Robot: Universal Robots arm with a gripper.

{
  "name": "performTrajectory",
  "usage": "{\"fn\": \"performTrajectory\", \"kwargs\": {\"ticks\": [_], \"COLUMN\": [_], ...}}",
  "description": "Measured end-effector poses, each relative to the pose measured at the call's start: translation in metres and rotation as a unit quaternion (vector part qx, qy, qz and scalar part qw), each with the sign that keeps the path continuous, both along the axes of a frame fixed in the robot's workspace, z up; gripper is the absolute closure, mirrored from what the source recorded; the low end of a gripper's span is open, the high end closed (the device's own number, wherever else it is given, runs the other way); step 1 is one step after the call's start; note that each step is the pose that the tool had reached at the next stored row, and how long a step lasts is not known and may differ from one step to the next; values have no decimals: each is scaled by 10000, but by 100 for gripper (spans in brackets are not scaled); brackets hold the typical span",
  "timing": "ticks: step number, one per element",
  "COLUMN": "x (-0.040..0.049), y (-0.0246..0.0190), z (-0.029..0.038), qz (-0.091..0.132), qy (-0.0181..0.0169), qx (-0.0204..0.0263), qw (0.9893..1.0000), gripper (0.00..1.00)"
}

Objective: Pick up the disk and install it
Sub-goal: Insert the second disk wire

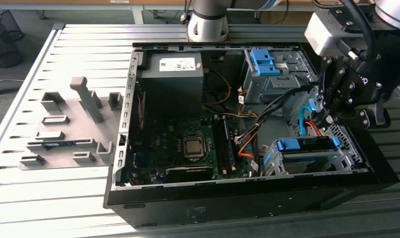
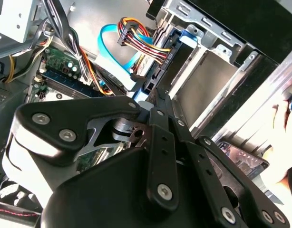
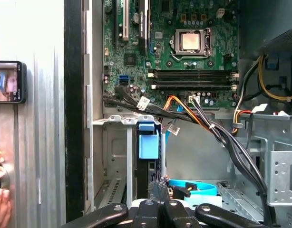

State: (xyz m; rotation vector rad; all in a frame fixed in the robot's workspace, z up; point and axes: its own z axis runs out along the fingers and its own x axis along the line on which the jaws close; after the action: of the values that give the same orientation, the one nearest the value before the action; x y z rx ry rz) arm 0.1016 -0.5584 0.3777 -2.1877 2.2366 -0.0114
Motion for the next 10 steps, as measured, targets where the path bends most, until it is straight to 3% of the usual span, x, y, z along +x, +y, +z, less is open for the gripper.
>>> {"fn": "performTrajectory", "kwargs": {"ticks": [10], "x": [-24], "y": [0], "z": [6], "qz": [0], "qy": [0], "qx": [0], "qw": [10000], "gripper": [89]}}
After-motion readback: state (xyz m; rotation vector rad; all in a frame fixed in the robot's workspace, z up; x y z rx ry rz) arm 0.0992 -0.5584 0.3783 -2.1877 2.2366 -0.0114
